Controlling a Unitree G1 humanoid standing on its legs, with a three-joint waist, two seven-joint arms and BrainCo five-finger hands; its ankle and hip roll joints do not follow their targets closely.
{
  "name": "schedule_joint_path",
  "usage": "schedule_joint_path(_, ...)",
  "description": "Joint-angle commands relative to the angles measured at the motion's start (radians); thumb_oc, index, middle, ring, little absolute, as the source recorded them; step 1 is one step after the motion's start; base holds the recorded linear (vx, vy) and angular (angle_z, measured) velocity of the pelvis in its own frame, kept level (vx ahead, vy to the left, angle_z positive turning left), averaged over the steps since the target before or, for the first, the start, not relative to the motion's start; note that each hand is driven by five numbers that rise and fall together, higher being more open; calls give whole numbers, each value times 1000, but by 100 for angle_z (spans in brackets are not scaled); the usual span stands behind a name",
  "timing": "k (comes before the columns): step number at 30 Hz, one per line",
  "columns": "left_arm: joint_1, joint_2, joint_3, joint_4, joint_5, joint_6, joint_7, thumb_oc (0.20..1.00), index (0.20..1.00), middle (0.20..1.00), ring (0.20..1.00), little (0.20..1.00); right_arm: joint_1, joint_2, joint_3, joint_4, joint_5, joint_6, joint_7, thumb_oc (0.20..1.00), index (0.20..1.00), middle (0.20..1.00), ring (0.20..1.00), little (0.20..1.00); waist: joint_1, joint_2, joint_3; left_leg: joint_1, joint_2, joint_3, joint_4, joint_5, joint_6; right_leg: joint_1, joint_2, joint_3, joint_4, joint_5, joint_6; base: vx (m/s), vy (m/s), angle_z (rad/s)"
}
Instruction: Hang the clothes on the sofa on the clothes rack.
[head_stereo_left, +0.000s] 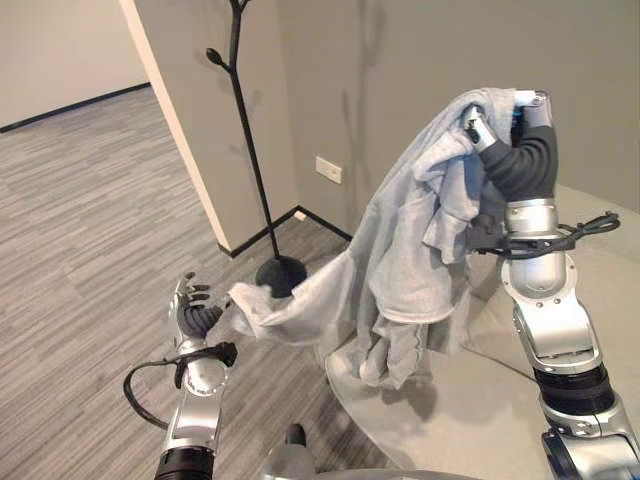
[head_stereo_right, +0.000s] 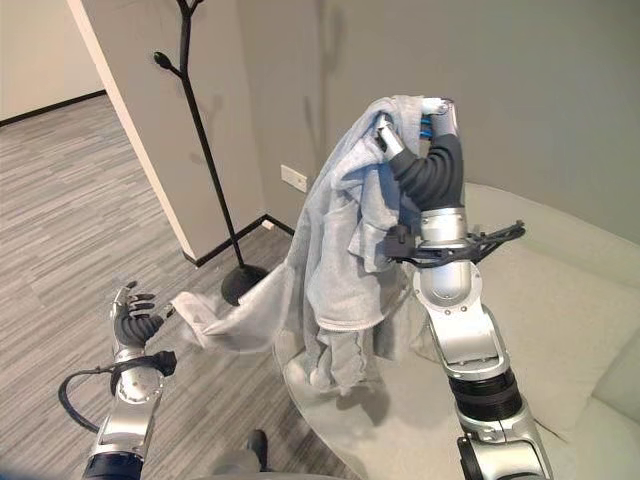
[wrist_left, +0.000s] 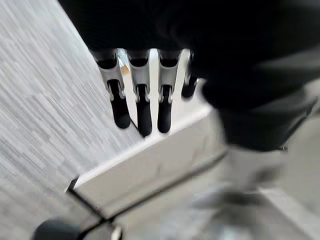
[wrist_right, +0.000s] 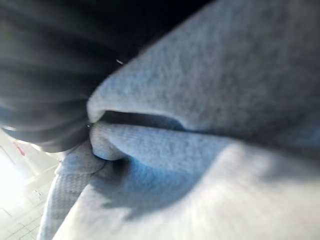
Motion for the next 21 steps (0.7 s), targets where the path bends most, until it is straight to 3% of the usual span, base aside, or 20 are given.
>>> schedule_joint_path(1, -66, 75, 45, -52, -17, -57, -21, 1000, 1000, 1000, 1000, 1000, -139, 0, -45, -46, 23, -62, -30, 200, 200, 200, 200, 200, -10, -48, -12, 62, -29, 54, 82, -107, 2, 4, 67, 10, -85, 190, -90, -155, 97, -1)
schedule_joint_path(3, -59, 65, 30, -45, -25, -61, -37, 1000, 1000, 1000, 1000, 1000, -195, -14, -14, 5, 46, -64, -45, 200, 200, 200, 200, 200, -19, -57, -30, 92, 56, 38, 87, -102, 24, -35, 21, -11, -85, 198, -77, -158, 119, 2)
schedule_joint_path(4, -61, 63, 32, -43, -25, -61, -36, 1000, 1000, 1000, 1000, 1000, -201, -16, -11, 11, 47, -67, -46, 200, 200, 200, 200, 200, -23, -55, -32, 87, 57, 35, 89, -103, 24, -38, 22, -13, -85, 198, -78, -130, 114, 4)
schedule_joint_path(7, -68, 60, 13, -29, -35, -64, -46, 1000, 1000, 1000, 1000, 1000, -245, -22, 20, 36, 73, -64, -58, 200, 200, 200, 200, 200, -36, -65, -40, 108, 122, 18, 84, -93, 30, -62, -9, -15, -83, 215, -68, -84, 123, 13)
schedule_joint_path(8, -85, 49, -20, 11, -49, -66, -58, 1000, 1000, 1000, 1000, 1000, -318, -17, 73, 84, 117, -70, -75, 200, 200, 200, 200, 200, -52, -69, -49, 129, 189, -25, 72, -79, 37, -80, -25, 5, -74, 231, -62, -160, 286, -5)
schedule_joint_path(11, -110, 46, -73, 71, -51, -71, -69, 1000, 1000, 1000, 1000, 1000, -418, -14, 133, 142, 157, -71, -92, 200, 200, 200, 200, 200, -66, -70, -54, 128, 243, -85, 81, -62, 39, -97, -41, 50, -49, 240, -59, -120, 277, -40)
schedule_joint_path(12, -148, 39, -144, 149, -53, -68, -95, 1000, 1000, 1000, 1000, 1000, -545, 3, 191, 195, 206, -69, -109, 200, 200, 200, 200, 200, -81, -54, -61, 129, 283, -185, 108, -44, 32, -132, -57, 144, 7, 251, -65, -158, 434, -24)
schedule_joint_path(13, -148, 39, -144, 149, -53, -68, -95, 1000, 1000, 1000, 1000, 1000, -546, 3, 192, 195, 206, -69, -109, 200, 200, 200, 200, 200, -80, -54, -62, 129, 283, -184, 108, -44, 32, -133, -57, 144, 8, 251, -65, -198, 664, -52)
schedule_joint_path(14, -199, 25, -201, 206, -49, -70, -119, 1000, 1000, 1000, 1000, 1000, -601, 22, 213, 232, 263, -75, -116, 200, 200, 200, 200, 200, -85, -46, -59, 128, 261, -230, 126, -34, 12, -149, -79, 193, 38, 266, -70, -79, 326, -73)
schedule_joint_path(16, -218, 32, -224, 231, -42, -73, -130, 1000, 1000, 1000, 1000, 1000, -602, 25, 220, 221, 287, -76, -114, 200, 200, 200, 200, 200, -89, -45, -65, 147, 254, -217, 112, -36, 12, -162, -86, 205, 49, 262, -70, -157, 543, -56)
schedule_joint_path(17, -291, 6, -298, 280, -39, -77, -147, 1000, 1000, 1000, 1000, 1000, -616, 21, 221, 211, 303, -79, -119, 200, 200, 200, 200, 200, -108, -31, -84, 170, 220, -199, 99, -48, 3, -190, -130, 205, 60, 254, -68, -195, 634, -25)
schedule_joint_path(18, -294, 5, -300, 283, -39, -78, -146, 1000, 1000, 1000, 1000, 1000, -617, 20, 221, 212, 303, -80, -119, 200, 200, 200, 200, 200, -106, -32, -83, 170, 218, -199, 99, -49, 4, -191, -132, 206, 61, 253, -67, -206, 672, -6)
schedule_joint_path(21, -370, -13, -380, 308, -38, -91, -173, 1000, 1000, 1000, 1000, 1000, -635, 5, 188, 220, 320, -84, -130, 200, 200, 200, 200, 200, -117, -34, -78, 182, 153, -182, 84, -78, -8, -211, -197, 206, 44, 249, -68, -148, 448, 29)
